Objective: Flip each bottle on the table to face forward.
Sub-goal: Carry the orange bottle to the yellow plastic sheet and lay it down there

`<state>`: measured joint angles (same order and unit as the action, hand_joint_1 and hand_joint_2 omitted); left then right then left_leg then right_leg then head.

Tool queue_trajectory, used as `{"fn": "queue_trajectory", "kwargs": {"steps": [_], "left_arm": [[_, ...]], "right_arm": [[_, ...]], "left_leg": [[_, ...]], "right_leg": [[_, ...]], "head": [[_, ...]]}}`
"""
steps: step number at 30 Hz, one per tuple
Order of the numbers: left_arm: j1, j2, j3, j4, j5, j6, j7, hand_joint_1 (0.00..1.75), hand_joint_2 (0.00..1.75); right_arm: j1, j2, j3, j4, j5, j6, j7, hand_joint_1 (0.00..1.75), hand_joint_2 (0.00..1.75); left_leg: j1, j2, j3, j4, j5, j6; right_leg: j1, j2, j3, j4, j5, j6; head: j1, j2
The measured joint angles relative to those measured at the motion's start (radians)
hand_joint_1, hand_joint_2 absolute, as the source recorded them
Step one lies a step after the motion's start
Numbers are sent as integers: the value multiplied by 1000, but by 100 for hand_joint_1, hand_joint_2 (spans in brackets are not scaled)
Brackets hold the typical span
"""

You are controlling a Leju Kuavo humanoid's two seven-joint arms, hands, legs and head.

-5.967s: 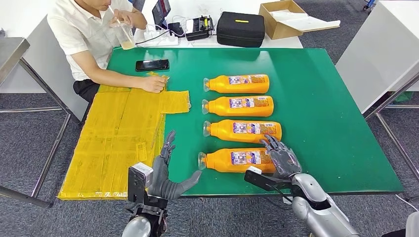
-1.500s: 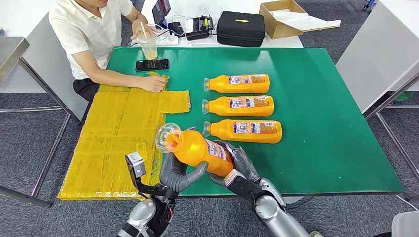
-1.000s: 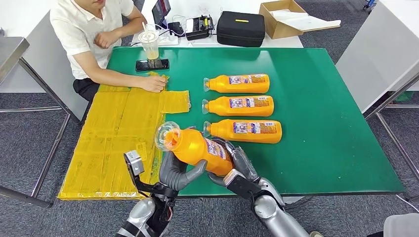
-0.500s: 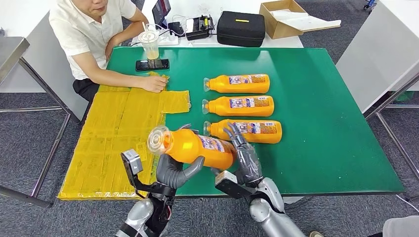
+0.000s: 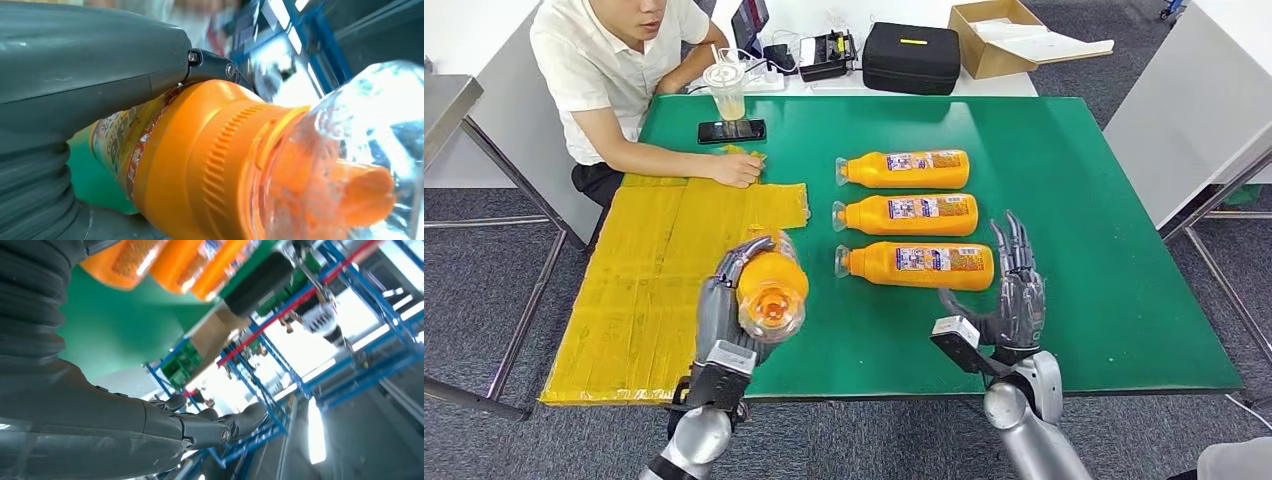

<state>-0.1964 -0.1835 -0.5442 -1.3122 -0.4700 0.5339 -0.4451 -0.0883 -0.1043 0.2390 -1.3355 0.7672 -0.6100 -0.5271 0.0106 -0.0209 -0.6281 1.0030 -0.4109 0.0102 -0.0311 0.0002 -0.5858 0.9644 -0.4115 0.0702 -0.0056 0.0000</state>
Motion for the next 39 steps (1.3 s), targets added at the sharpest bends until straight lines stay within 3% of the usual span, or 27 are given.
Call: {"fn": "queue_trajectory", "kwargs": {"steps": [2,4,9,22,24,26,32,39], "left_arm": [[-28,12,7,27,-181,44,77,175,175],[-54,17,23,59,-233,32,102,175,175],[-87,14,74,104,-93,-28,59,175,175],[-94,7,102,129,-74,-30,51,175,175],[-102,9,99,137,-189,8,103,175,175],[-124,16,90,165,-359,12,209,175,175],[-221,37,62,312,-713,-145,469,175,175],[-300,46,50,422,-816,-246,559,175,175]], "right_arm": [[6,7,-11,-26,-3,4,-13,0,175],[6,17,-15,-40,-12,7,-23,0,175],[9,41,-16,-53,-47,12,-44,0,175],[12,53,-17,-58,-62,15,-54,0,175],[13,53,-18,-57,-69,18,-60,0,175],[13,55,-21,-57,-70,22,-66,0,175],[31,69,-45,-61,-56,69,-74,0,175],[57,80,-68,-72,-43,94,-76,0,175]], "left_leg": [[0,0,0,0,0,0],[0,1,0,0,0,0],[0,0,0,0,1,0],[0,0,0,0,1,1],[0,0,0,0,1,1],[0,0,0,0,1,1],[0,0,0,0,1,1],[0,0,0,0,1,0]], "right_leg": [[0,0,0,0,0,0],[0,0,0,0,0,0],[0,0,0,0,0,0],[0,0,0,0,0,0],[-1,0,0,0,0,0],[-1,0,0,0,0,0],[-1,0,0,0,0,0],[-1,0,0,0,0,0]], "head": [[0,0],[0,0],[0,0],[0,0],[0,0],[0,0],[0,0],[0,0]]}}
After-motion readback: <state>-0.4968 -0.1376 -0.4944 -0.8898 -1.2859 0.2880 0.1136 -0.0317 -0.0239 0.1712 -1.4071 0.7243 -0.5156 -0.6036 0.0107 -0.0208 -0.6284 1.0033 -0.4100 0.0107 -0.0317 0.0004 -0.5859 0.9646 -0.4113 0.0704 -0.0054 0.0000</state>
